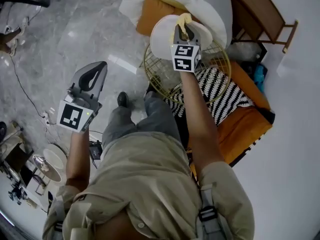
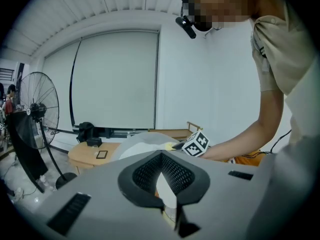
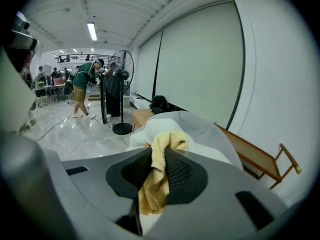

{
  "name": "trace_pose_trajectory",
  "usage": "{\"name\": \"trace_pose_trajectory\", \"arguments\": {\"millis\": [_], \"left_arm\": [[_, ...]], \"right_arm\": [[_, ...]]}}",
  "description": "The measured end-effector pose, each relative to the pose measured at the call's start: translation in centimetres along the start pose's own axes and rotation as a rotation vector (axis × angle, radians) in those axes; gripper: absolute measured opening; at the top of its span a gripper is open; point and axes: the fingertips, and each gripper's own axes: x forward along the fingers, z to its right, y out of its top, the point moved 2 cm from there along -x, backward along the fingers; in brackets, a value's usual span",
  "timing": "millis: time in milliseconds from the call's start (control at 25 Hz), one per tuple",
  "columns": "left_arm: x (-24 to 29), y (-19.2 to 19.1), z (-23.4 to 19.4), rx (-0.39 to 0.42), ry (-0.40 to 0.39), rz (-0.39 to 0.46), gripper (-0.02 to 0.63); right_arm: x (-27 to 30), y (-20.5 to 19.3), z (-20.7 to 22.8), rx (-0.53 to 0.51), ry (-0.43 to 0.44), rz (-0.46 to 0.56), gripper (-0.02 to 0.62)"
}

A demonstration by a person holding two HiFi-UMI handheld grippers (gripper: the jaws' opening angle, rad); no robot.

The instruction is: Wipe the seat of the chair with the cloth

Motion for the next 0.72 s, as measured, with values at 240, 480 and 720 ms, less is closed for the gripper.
{"name": "trace_pose_trajectory", "arguments": {"millis": [240,480,720], "left_arm": [[0.5,-2.5,-0.2,-0.001,0.007,-0.059,0.015],[3.1,-2.6,0.1,0.001,-0.044,-0.066,0.015],[5.2,-2.1,-0.1,0.002,-0.089,-0.065,0.015]], "right_arm": [[4.9,-1.7,-4.2,-0.056,0.064,-0.039,0.081],[2.0,-8.0,5.8,0.028,-0.150,-0.135,0.081],[-3.9,-12.4,12.6,0.095,-0.327,-0.169,0.081]]}}
